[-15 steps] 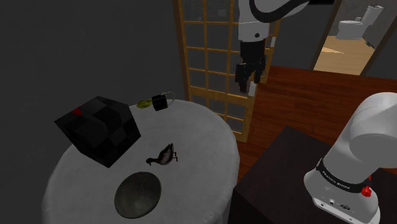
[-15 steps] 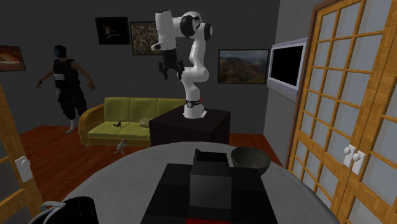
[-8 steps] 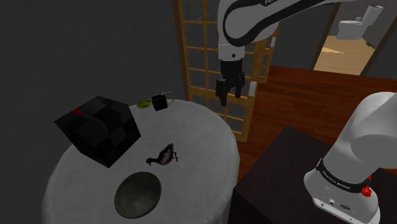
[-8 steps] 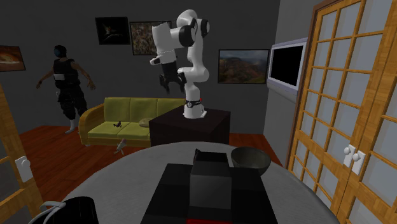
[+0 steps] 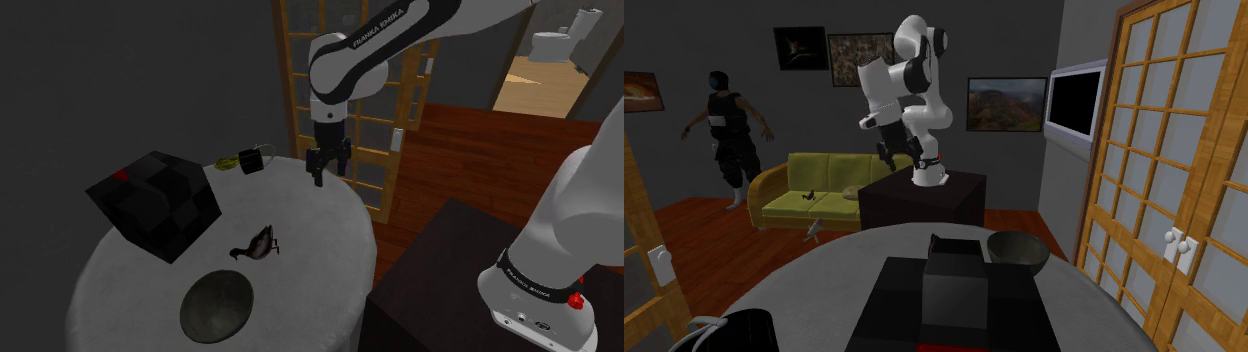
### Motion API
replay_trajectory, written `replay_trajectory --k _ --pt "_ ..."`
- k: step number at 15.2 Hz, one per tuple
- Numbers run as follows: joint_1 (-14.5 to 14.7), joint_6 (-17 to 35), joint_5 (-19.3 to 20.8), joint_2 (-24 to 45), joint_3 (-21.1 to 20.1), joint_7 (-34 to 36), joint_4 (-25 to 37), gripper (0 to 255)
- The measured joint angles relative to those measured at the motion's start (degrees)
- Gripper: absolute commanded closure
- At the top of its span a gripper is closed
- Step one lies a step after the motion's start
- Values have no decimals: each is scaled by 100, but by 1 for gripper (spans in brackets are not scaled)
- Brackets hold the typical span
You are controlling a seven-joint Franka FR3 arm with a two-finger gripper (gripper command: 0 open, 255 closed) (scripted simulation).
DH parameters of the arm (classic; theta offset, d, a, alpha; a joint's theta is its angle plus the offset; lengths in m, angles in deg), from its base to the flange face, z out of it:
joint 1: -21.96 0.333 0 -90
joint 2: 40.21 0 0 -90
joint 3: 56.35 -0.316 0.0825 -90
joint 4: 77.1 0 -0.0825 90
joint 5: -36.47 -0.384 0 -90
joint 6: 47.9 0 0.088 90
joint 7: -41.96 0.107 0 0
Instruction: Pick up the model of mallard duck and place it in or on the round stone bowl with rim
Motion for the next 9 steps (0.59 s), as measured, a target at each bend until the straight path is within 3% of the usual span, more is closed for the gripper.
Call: replay_trajectory --k 9 --pt "210 518 -500 1877 -249 -129 1279 0"
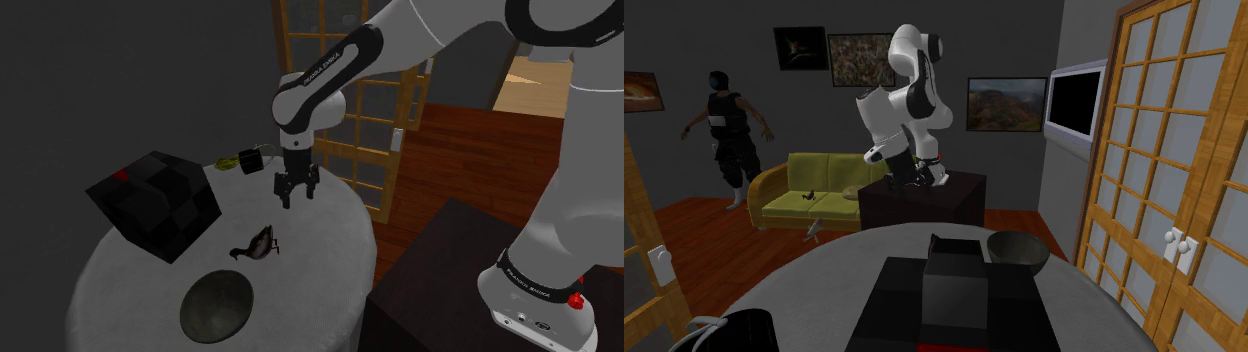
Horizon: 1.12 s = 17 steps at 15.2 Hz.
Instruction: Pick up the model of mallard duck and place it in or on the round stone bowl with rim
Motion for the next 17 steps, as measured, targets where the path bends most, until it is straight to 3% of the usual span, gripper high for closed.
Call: replay_trajectory --k 8,17 --pt "198 35 -214 1739 -214 9 1675 0" --pt "349 443 -275 2278 -277 -25 1832 0"
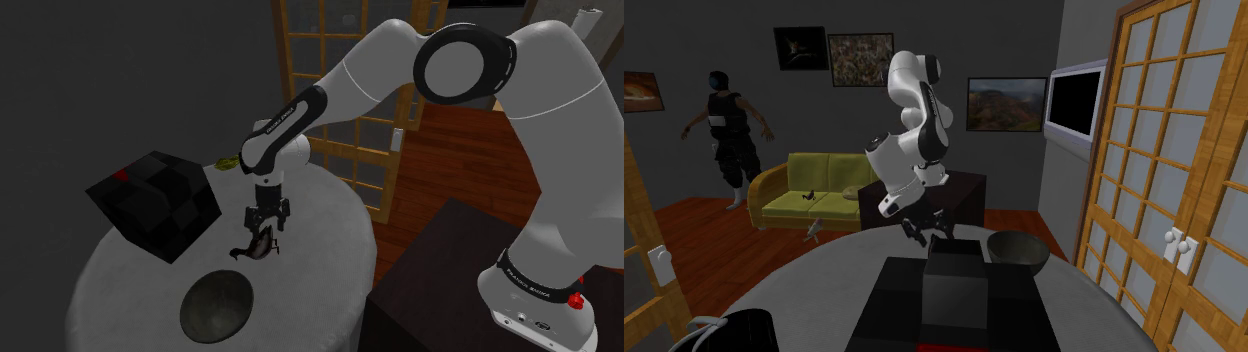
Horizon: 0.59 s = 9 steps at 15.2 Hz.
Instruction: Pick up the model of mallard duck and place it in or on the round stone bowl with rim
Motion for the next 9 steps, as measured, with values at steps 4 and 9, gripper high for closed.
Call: replay_trajectory --k 4,9 --pt "5 26 -4 13 -3 -4 -9 0" --pt "4 28 -5 11 -2 -5 -9 255"
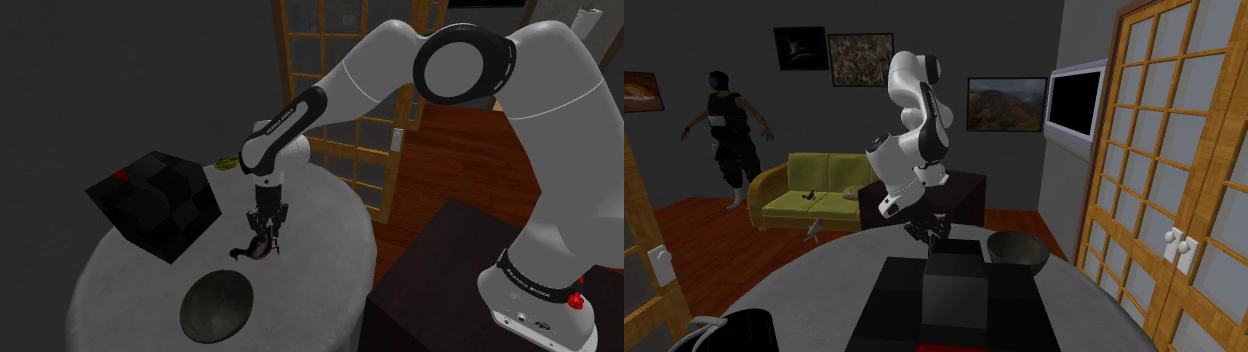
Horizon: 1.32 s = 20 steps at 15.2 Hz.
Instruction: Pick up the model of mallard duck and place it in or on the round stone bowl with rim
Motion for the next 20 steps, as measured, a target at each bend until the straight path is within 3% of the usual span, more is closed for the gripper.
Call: replay_trajectory --k 9,20 --pt "-3 -47 0 -75 -3 24 -26 255" --pt "-35 -531 26 -627 -14 239 -56 255"
